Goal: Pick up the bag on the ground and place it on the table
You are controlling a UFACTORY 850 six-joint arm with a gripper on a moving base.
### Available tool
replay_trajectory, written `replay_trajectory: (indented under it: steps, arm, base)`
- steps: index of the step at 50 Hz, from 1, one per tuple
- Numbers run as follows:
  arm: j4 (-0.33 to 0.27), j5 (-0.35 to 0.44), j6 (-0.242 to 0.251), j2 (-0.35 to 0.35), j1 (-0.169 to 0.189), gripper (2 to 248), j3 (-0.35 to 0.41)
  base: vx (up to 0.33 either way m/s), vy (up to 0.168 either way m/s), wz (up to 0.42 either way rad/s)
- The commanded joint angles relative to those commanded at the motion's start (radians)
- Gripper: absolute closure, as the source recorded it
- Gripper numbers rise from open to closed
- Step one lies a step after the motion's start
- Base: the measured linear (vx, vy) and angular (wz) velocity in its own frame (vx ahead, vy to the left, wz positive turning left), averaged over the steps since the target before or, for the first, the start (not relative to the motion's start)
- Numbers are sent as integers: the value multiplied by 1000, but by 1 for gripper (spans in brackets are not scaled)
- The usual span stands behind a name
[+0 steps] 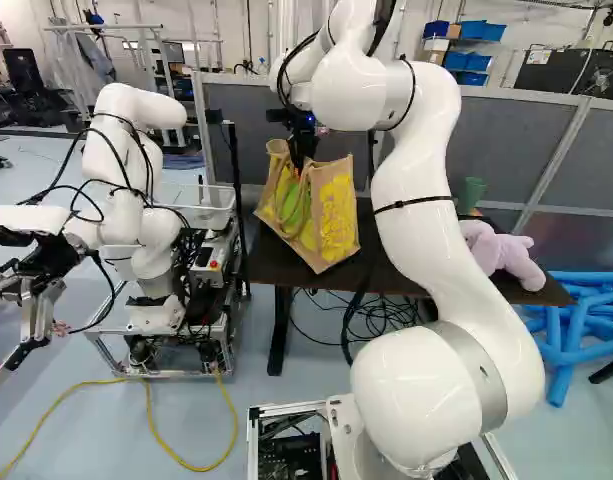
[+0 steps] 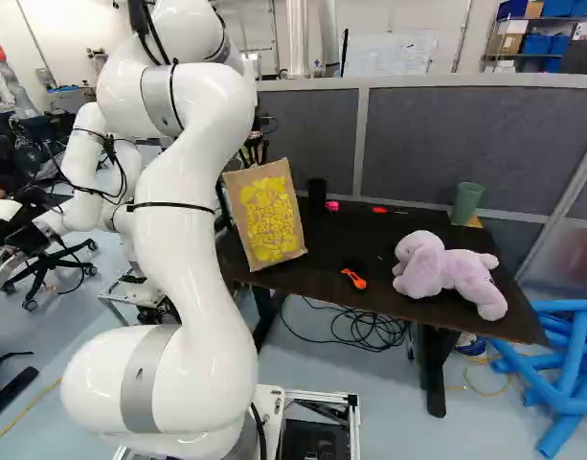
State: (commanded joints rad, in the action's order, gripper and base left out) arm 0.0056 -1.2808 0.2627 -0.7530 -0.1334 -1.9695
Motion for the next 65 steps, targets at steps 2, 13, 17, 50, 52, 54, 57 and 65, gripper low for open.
replay_trajectory:
  steps: [2,13,17,50,52,54,57,65]
  arm:
    - [0,0,0,-4,-2,227,1]
    - [0,0,0,-19,-5,227,0]
    - [0,0,0,-20,-5,227,0]
    - [0,0,0,-20,-5,76,0]
    - [0,0,0,-20,-5,76,0]
    - [0,0,0,-20,-5,40,0]
    - [0,0,0,-20,-5,40,0]
    - [0,0,0,-20,-5,3,0]
  base:
    - [0,0,0]
    - [0,0,0]
    - [0,0,0]
    - [0,0,0]
    - [0,0,0]
    - [0,0,0]
    - [0,0,0]
    - [0,0,0]
